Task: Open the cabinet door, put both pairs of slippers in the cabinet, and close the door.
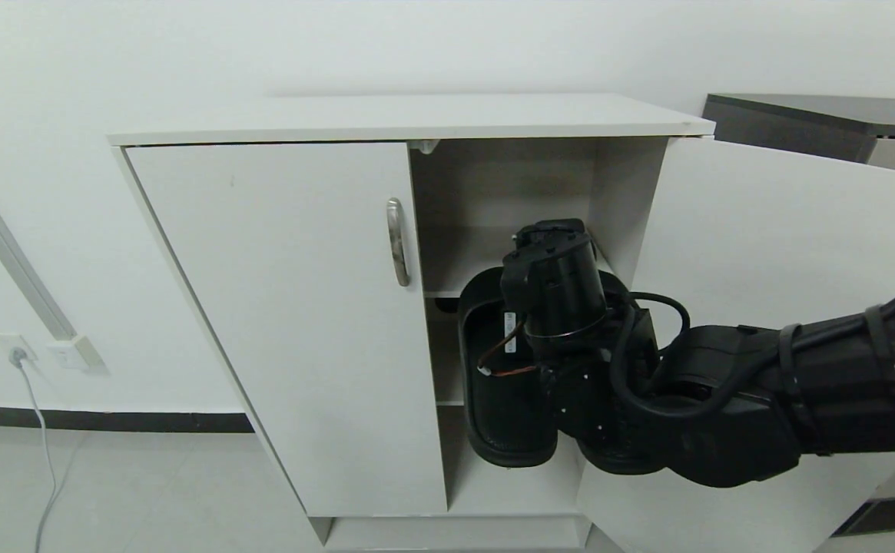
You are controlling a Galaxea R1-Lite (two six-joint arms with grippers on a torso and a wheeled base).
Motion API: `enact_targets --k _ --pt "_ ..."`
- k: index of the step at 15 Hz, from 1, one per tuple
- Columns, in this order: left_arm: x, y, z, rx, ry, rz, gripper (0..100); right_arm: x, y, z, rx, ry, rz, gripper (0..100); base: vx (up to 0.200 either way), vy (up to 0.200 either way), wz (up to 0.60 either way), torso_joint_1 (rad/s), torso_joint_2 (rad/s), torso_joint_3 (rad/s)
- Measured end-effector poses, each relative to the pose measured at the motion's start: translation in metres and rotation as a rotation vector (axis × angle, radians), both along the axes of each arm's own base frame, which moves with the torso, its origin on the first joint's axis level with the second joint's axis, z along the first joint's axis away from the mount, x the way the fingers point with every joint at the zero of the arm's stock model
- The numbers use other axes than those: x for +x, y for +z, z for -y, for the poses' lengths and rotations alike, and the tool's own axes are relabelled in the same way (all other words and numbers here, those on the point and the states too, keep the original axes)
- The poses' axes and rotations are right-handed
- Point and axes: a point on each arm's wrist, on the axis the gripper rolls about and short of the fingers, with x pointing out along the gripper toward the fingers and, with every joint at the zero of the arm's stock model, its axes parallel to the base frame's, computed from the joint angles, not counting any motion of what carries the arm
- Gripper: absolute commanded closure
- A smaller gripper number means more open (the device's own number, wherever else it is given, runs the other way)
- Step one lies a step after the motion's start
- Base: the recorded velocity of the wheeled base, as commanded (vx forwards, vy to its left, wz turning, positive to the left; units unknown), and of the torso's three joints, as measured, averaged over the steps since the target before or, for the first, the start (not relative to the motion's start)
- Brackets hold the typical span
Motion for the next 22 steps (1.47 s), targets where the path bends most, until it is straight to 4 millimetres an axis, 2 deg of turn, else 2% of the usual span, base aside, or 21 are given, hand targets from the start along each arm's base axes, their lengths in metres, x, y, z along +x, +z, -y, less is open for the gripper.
enact_targets --k 11,17,22 --pt "0.0 0.0 0.0 0.002 0.0 0.0 100 -0.003 -0.003 -0.002 0.004 0.014 -0.006 100 0.2 0.0 0.0 0.001 0.0 0.004" --pt "0.0 0.0 0.0 0.002 -0.001 0.0 100 -0.003 -0.006 -0.009 0.004 0.03 -0.008 100 0.0 0.0 0.0 0.0 0.0 0.0" --pt "0.0 0.0 0.0 0.003 -0.001 0.0 100 0.016 0.001 -0.014 0.012 0.058 -0.021 100 0.0 0.0 0.0 0.0 0.0 0.0"
